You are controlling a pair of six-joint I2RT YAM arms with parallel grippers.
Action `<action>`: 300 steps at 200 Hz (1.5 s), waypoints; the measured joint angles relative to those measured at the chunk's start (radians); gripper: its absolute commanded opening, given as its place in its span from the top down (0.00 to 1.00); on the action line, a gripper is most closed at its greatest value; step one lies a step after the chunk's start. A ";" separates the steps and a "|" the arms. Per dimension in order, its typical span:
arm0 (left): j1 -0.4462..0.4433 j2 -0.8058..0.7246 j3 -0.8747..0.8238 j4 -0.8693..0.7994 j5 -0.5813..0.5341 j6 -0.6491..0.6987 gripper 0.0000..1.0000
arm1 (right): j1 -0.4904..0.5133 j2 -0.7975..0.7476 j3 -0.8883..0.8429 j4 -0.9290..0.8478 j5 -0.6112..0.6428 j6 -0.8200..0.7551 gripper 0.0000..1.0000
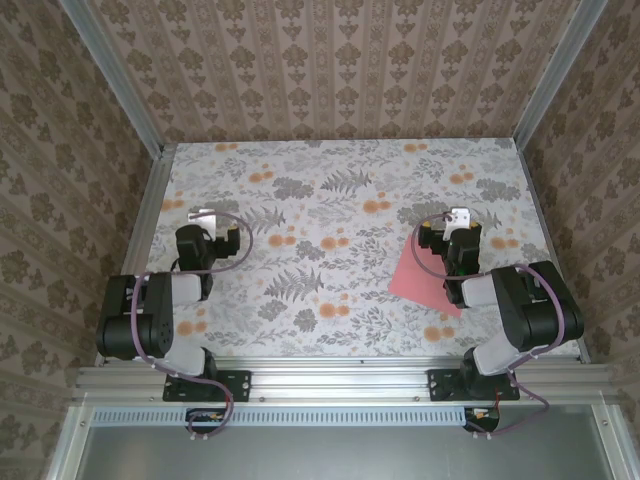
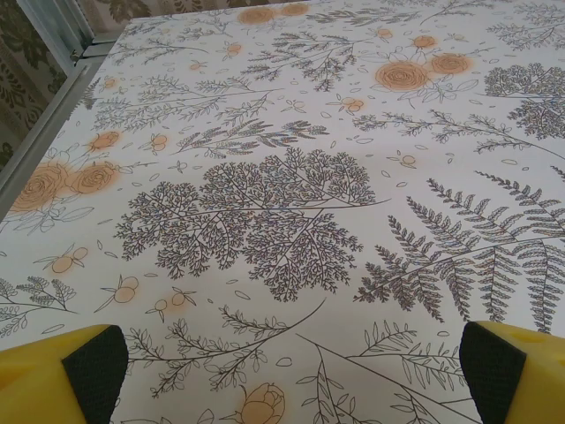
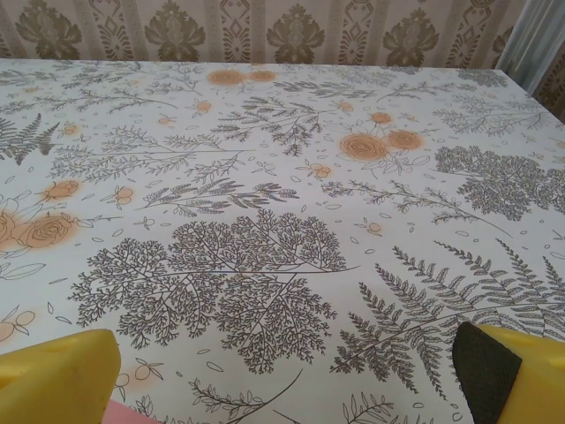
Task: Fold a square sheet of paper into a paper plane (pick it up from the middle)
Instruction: Move the square sheet of paper to the center of the table.
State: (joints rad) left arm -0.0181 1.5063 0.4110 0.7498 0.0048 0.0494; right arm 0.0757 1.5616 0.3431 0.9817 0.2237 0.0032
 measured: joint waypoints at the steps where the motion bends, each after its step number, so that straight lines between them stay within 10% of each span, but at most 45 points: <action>1: 0.000 0.000 0.000 0.000 0.000 0.000 0.00 | 0.000 0.000 0.000 0.000 0.000 0.000 0.00; 143: 0.000 0.000 0.004 -0.010 0.002 0.000 0.00 | -0.004 0.000 0.000 0.000 0.007 0.018 0.00; 194: 0.006 -0.105 0.210 -0.323 0.013 -0.031 0.00 | -0.003 -0.117 -0.004 -0.050 0.007 0.018 0.00; 250: 0.026 -0.321 0.233 -0.560 0.009 -0.164 0.00 | -0.003 -0.387 0.339 -0.806 -0.007 0.201 0.00; 300: 0.039 -0.413 0.250 -0.689 0.155 -0.426 0.00 | -0.003 -0.381 0.519 -1.287 -0.307 0.407 0.02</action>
State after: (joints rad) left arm 0.0208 1.0935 0.6613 0.0608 0.1600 -0.3771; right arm 0.0723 1.1805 0.8619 -0.3050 -0.0837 0.4103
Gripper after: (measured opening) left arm 0.999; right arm 0.988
